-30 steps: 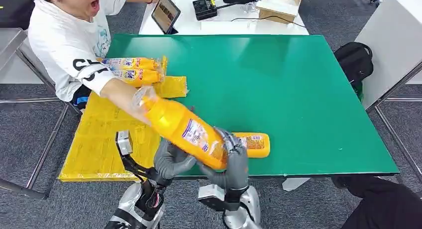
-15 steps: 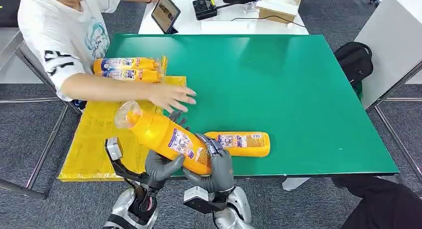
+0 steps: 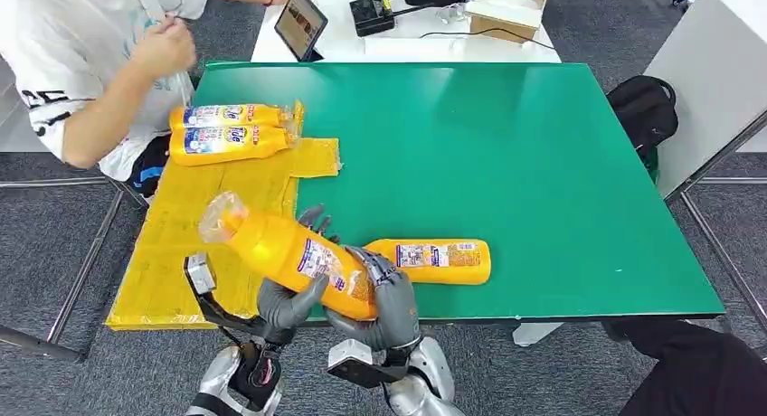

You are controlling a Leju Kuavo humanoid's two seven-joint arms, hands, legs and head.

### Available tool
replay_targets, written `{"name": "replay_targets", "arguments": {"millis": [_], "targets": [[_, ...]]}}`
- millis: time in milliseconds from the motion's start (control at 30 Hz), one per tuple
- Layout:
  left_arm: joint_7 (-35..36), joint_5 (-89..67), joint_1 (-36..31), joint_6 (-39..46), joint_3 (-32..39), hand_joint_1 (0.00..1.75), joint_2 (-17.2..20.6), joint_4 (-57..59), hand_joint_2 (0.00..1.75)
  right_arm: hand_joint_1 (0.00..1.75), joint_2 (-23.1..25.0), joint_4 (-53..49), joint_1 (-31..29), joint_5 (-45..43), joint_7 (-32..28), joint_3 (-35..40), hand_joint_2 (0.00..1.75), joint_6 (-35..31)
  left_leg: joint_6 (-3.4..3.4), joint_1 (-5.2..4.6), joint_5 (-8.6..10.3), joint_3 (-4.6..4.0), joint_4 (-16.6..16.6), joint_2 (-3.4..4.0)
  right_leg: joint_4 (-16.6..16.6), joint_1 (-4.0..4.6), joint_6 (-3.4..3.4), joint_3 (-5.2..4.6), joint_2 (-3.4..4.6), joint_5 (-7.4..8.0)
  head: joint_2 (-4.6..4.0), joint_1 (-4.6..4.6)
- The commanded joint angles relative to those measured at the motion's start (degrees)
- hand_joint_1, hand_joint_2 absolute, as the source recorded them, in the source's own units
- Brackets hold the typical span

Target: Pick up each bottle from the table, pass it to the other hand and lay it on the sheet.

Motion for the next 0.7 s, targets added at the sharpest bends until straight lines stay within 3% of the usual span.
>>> {"name": "replay_targets", "arguments": {"millis": [33, 200, 233, 267, 400, 433, 467, 567, 700], "targets": [[-0.1, 0.6, -3.8, 0.0, -0.7, 1.75, -1.4, 0.0, 1.75, 1.75, -1.3, 6.6, 0.7, 1.2, 0.7, 4.1, 1.75, 3.6, 0.05, 0.06, -0.03, 0.12, 0.0, -0.18, -0.1, 0.09, -0.12, 0.21, -0.24, -0.08, 0.00, 0.00], [-0.8, 0.3, -3.7, 1.7, 0.4, 1.75, -1.9, -0.8, 1.75, 1.75, -1.4, 6.7, 0.6, 1.5, 1.3, 4.1, 1.75, 3.9, 0.06, 0.05, -0.04, 0.13, 0.0, -0.21, -0.1, 0.08, -0.12, 0.21, -0.27, -0.09, 0.00, 0.02], [-1.1, -0.2, -3.8, 2.5, 0.7, 1.75, -1.9, -1.3, 1.75, 1.47, -1.4, 6.8, 0.6, 1.9, 1.6, 4.1, 1.75, 3.7, 0.05, 0.05, -0.03, 0.10, 0.0, -0.19, 0.0, 0.08, -0.11, 0.18, -0.24, -0.07, 0.00, 0.00], [-1.4, -0.7, -3.7, 2.9, 0.8, 1.75, -1.9, -1.6, 1.75, 0.61, -1.4, 6.7, 0.6, 2.1, 1.9, 4.0, 1.75, 3.2, 0.08, 0.05, -0.06, 0.21, 0.0, -0.25, -0.1, 0.09, -0.16, 0.31, -0.33, -0.13, 0.00, 0.00], [-1.3, -0.7, -3.8, 2.9, 0.9, 1.75, -1.8, -1.6, 1.75, 0.61, -1.4, 6.6, 0.5, 2.1, 1.9, 4.0, 1.75, 3.3, 0.06, 0.05, -0.04, 0.17, 0.0, -0.21, -0.1, 0.08, -0.15, 0.25, -0.27, -0.09, 0.00, 0.00], [-2.5, -2.7, -3.6, 4.5, 0.9, 1.75, -1.7, -2.1, 1.75, 0.00, -1.4, 6.1, 0.7, 1.9, 2.3, 3.8, 1.75, 3.8, 0.05, 0.04, -0.02, 0.13, 0.0, -0.20, -0.1, 0.07, -0.12, 0.20, -0.26, -0.07, 0.00, 0.00], [-4.3, -5.7, -3.6, 6.8, 0.9, 1.75, -1.4, -2.6, 1.75, 0.00, -1.5, 5.2, 0.8, 1.7, 2.7, 3.6, 0.00, 4.1, 0.08, 0.07, -0.06, 0.23, 0.0, -0.25, -0.1, 0.11, -0.18, 0.33, -0.33, -0.12, 0.00, 0.00], [-9.0, -17.1, -4.5, 16.6, 2.0, 1.75, -0.4, -3.3, 1.75, 0.00, -1.8, -2.4, 2.4, -2.5, 2.5, 0.9, 0.00, 5.9, 0.07, 0.06, -0.06, 0.15, 0.0, -0.22, 0.0, 0.10, -0.16, 0.25, -0.29, -0.12, 0.00, 0.00], [-8.9, -17.1, -4.8, 16.7, 2.6, 1.75, -0.2, -3.2, 1.75, 0.00, -2.2, -4.3, 2.6, -2.5, 3.6, 0.8, 0.00, 6.8, 0.08, 0.05, -0.08, 0.18, 0.0, -0.20, 0.0, 0.10, -0.19, 0.27, -0.29, -0.14, 0.00, 0.02]]}}
